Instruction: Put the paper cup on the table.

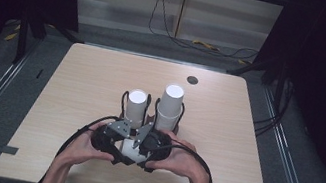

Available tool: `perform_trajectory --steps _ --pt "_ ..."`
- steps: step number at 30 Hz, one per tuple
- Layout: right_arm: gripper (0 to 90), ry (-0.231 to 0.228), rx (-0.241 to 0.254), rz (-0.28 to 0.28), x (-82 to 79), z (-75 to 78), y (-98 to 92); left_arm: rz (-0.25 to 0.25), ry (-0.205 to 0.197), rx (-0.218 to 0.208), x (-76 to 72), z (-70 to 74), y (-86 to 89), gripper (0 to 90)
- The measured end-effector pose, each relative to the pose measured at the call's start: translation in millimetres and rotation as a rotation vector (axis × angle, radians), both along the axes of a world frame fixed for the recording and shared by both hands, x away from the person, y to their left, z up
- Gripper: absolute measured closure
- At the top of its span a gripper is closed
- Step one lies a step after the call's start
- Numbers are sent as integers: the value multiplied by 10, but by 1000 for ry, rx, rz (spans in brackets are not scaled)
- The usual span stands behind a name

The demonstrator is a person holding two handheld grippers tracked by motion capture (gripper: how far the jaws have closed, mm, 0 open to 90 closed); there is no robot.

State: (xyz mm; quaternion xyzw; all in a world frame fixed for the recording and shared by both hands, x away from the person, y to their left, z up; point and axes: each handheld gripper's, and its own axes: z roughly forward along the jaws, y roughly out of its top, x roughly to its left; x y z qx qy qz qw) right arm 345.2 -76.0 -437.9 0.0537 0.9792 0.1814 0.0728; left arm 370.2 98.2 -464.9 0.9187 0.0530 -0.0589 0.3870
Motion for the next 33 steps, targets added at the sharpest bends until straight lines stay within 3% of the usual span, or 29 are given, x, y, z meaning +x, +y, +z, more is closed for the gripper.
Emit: perform_trajectory --steps 10,14,31,33 --pt "168 -19 42 -30 14 -22 -20 26 5 -21 9 -11 33 334" --pt "160 -17 68 -55 16 -19 -78 31 -14 -7 8 5 59 334" --pt "145 -2 185 -146 16 -96 -329 82 -36 -80 -35 -3 131 331" --pt "142 -10 197 -167 12 -113 -363 84 -54 -91 -45 4 143 329"
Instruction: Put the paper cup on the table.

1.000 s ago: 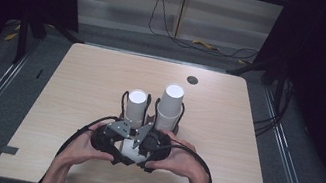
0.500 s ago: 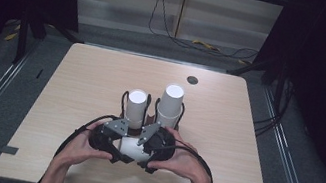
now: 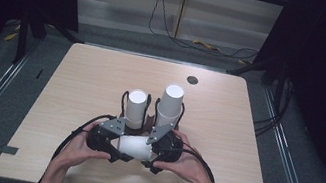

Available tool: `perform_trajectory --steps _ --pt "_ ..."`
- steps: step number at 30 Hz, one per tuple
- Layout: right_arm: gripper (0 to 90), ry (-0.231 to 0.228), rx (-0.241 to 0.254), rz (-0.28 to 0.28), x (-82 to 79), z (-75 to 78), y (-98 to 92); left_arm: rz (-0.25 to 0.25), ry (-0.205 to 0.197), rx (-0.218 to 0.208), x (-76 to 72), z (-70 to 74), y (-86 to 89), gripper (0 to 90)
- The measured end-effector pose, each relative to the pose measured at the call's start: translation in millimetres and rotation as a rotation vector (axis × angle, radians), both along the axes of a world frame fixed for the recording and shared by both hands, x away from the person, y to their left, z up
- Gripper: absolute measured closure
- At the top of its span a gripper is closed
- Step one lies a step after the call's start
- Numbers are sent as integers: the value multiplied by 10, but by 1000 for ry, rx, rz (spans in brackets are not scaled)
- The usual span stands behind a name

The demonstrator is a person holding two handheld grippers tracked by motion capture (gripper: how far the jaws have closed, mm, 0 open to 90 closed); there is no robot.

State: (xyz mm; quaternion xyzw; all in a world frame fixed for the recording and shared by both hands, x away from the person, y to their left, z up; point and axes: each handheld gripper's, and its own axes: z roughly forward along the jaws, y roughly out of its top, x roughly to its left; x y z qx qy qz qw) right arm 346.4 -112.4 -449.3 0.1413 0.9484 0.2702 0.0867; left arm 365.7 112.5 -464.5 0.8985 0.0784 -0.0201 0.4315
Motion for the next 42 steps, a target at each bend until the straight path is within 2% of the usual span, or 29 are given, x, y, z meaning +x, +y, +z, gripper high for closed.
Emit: perform_trajectory --steps 1,2,7,9,10,11,14,18,20,21,23,24,26,27,28,29,35,36,38,40,42 --pt "147 -16 15 -20 -2 -11 -38 -1 3 -17 -9 2 5 329" --pt "147 -13 25 -24 -3 -14 -54 6 -1 -29 -14 12 17 329" --pt "144 -4 47 -30 -16 -8 -104 15 -5 -47 -24 12 36 329" --pt "141 -5 60 -30 -23 -13 -126 26 6 -86 -33 -9 48 329" --pt "139 0 70 -38 -32 -17 -137 26 6 -86 -33 -9 48 329" --pt "140 -4 83 -36 -32 -24 -153 30 -4 -109 -39 -28 58 329" --pt "148 -20 118 -54 -65 -49 -205 36 -1 -121 -43 -39 69 328" --pt "153 -27 125 -73 -82 -104 -261 40 6 -143 -47 -48 73 328" --pt "162 -26 164 -84 -105 -135 -320 41 -1 -150 -53 -59 72 328" --pt "162 -26 164 -84 -105 -135 -320 40 -2 -149 -54 -66 77 328" --pt "163 -24 223 -90 -137 -165 -369 55 -20 -170 -76 -77 86 328" --pt "162 -27 230 -92 -142 -174 -380 47 -11 -184 -96 -89 85 328" --pt "163 -28 242 -97 -152 -187 -393 49 -16 -184 -104 -96 85 328" --pt "163 -28 270 -104 -160 -212 -416 52 -16 -182 -105 -110 86 328" --pt "163 -28 270 -104 -160 -212 -416 52 -16 -182 -105 -110 86 328" --pt "164 -24 298 -105 -173 -228 -439 49 -15 -189 -106 -121 77 328" --pt "163 -20 341 -98 -186 -229 -447 46 -16 -202 -112 -129 78 328" --pt "163 -13 368 -93 -196 -222 -450 53 -11 -219 -115 -143 83 328" --pt "162 -17 381 -90 -205 -221 -452 54 -12 -225 -118 -149 90 328" --pt "161 -16 397 -89 -214 -225 -451 62 -3 -260 -131 -179 111 328" --pt "161 -22 416 -91 -219 -232 -454 63 -7 -264 -134 -189 114 328"
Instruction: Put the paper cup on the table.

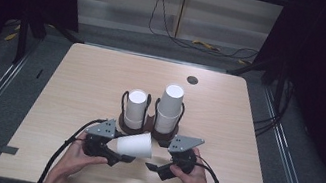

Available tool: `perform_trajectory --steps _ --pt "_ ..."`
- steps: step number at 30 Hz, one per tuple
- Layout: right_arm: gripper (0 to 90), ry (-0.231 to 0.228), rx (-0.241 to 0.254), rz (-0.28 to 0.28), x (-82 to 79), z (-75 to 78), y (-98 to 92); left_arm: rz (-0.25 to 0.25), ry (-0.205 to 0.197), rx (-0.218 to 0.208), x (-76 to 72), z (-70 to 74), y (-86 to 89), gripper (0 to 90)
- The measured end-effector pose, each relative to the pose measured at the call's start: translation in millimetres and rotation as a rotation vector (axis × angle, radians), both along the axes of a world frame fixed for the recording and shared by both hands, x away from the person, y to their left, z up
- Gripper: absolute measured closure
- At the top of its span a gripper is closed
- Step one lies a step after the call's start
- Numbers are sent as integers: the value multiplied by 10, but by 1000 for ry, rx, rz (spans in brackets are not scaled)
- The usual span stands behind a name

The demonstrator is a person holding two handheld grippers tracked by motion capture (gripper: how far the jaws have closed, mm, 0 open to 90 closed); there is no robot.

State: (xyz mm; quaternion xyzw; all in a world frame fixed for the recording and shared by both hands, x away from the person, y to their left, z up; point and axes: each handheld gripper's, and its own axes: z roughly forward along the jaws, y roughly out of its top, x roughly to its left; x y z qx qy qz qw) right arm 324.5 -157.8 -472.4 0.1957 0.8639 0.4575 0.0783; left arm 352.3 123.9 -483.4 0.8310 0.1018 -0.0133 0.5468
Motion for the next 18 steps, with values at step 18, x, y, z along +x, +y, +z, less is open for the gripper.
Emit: perform_trajectory --steps 18 --pt "136 -16 139 6 -13 63 -72 -13 -8 -62 -46 -73 -1 328"
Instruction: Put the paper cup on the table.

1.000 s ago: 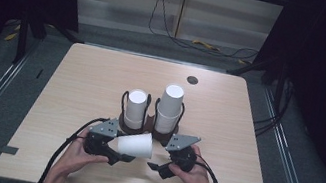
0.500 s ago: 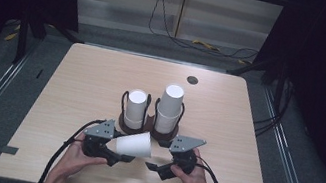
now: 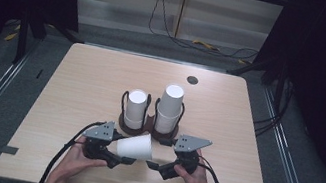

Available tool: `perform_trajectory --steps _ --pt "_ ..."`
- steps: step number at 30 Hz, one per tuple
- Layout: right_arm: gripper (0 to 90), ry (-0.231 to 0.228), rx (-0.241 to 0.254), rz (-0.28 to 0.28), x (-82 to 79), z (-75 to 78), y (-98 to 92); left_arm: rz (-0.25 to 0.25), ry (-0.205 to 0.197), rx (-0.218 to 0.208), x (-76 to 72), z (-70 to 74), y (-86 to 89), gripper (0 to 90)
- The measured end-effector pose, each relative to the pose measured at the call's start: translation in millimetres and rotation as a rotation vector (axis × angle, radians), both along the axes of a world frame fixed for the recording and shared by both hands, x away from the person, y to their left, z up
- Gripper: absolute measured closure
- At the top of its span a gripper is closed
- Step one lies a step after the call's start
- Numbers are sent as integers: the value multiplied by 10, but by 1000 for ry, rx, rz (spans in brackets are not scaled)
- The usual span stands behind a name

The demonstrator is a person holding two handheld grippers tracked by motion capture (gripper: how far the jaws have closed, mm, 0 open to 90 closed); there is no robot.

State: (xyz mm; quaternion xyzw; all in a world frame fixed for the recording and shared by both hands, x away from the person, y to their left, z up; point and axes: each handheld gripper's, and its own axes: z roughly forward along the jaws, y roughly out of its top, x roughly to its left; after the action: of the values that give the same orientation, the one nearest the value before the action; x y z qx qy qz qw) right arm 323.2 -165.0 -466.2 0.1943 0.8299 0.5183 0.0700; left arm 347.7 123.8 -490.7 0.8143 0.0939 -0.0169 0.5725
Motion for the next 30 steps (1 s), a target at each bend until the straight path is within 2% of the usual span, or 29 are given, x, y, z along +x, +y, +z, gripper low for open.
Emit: perform_trajectory --steps 1,3,8,10,13,15,21,30 --pt "134 -2 23 4 6 22 -3 0 -2 -2 -6 -9 -6 328" --pt "134 -2 30 14 17 42 8 -8 -5 2 -12 -18 -17 328" --pt "134 1 23 31 45 75 60 -16 -3 2 -20 -23 -39 328" --pt "135 6 25 42 67 86 87 -14 0 -12 -24 -19 -48 328" --pt "129 28 30 58 114 89 116 -20 -10 -1 -17 6 -49 328" --pt "129 35 28 73 134 94 137 -22 -7 -11 -20 7 -63 328" --pt "132 55 25 99 151 94 189 -28 -15 -6 -24 21 -86 328" --pt "142 69 33 102 168 90 199 -37 1 -8 -8 6 -112 326"
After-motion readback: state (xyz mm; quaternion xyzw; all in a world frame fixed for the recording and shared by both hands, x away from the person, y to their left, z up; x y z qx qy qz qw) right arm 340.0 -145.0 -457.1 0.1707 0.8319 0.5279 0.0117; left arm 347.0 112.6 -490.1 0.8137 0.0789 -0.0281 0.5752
